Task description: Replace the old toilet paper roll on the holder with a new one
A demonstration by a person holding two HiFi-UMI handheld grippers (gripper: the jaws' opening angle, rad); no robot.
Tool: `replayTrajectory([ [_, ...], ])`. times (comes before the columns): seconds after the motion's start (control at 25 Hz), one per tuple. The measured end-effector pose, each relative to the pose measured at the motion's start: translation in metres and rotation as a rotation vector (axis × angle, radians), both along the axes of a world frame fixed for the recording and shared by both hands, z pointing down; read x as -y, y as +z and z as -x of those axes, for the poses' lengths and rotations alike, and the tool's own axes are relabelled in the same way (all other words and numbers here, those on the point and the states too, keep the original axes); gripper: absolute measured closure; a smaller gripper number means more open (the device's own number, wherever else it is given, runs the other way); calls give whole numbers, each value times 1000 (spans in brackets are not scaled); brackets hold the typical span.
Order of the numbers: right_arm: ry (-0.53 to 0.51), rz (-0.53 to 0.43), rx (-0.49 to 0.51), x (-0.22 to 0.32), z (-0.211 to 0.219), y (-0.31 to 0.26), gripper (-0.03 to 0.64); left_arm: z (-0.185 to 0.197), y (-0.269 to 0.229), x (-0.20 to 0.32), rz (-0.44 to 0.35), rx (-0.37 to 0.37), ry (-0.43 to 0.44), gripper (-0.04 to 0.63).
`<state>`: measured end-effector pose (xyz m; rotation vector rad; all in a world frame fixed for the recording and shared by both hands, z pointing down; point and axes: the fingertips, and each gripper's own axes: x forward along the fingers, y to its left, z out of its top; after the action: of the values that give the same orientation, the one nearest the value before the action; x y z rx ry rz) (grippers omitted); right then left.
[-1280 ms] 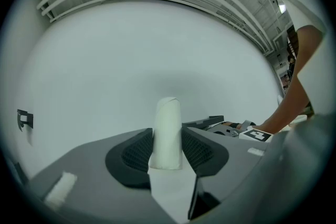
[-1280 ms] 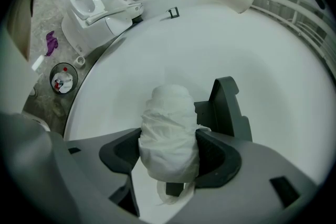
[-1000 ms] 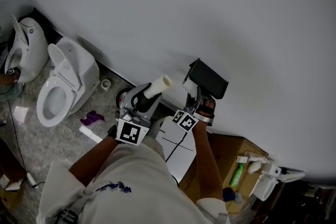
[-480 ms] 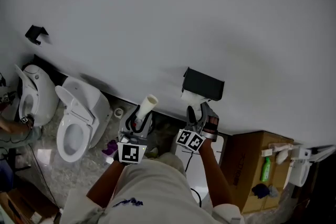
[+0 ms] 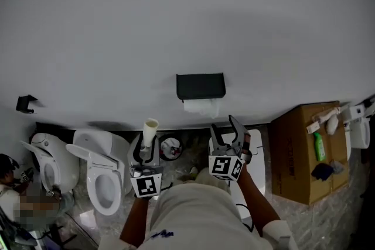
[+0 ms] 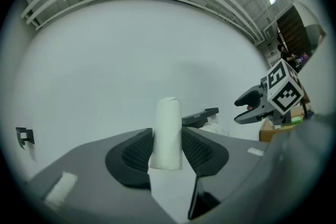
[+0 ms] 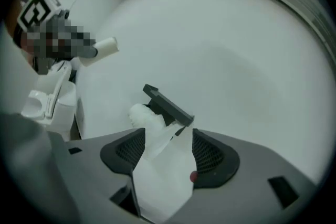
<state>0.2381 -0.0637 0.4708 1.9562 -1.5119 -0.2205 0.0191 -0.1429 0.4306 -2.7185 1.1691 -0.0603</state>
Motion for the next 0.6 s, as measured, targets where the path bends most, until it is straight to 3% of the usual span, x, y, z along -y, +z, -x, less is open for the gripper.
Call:
replayTrajectory([
  [0.36, 93, -121, 327, -51, -10, -19, 398, -15, -7, 1, -9, -6, 44, 419],
  [0.6, 91, -155, 425, -66, -14, -24, 447, -21, -11, -1, -3, -25, 50, 420],
])
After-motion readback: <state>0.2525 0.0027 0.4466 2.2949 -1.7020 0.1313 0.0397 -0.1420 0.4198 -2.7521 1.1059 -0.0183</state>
